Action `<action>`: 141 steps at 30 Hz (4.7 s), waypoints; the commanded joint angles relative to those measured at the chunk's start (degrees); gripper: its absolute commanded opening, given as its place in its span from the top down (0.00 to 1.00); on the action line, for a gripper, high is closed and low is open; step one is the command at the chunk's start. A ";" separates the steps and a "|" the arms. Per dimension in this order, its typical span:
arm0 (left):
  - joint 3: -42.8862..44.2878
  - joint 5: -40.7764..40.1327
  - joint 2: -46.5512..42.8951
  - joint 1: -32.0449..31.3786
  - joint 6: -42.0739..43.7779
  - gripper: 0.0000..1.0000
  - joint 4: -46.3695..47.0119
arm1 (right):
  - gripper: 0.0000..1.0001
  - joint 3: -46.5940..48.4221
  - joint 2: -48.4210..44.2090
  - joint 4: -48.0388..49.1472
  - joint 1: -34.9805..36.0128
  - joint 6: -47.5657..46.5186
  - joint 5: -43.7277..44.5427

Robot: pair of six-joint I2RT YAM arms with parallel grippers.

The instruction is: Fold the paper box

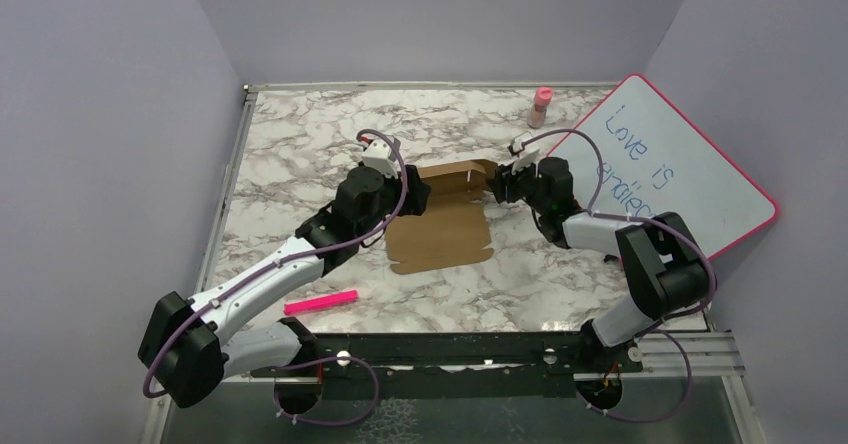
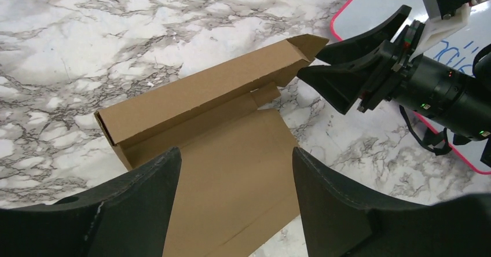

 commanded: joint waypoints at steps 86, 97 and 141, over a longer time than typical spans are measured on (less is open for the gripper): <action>-3.08 -12.59 48.42 -8.24 20.26 0.15 52.16 | 0.92 -0.35 1.50 1.05 6.60 4.23 -7.95; -2.28 -13.98 49.21 -8.09 17.98 0.29 55.04 | 0.92 0.13 2.05 0.26 7.18 1.89 -8.30; -12.27 2.31 49.94 1.18 2.88 0.46 63.80 | 0.65 2.68 -6.25 -3.98 1.47 0.84 -11.71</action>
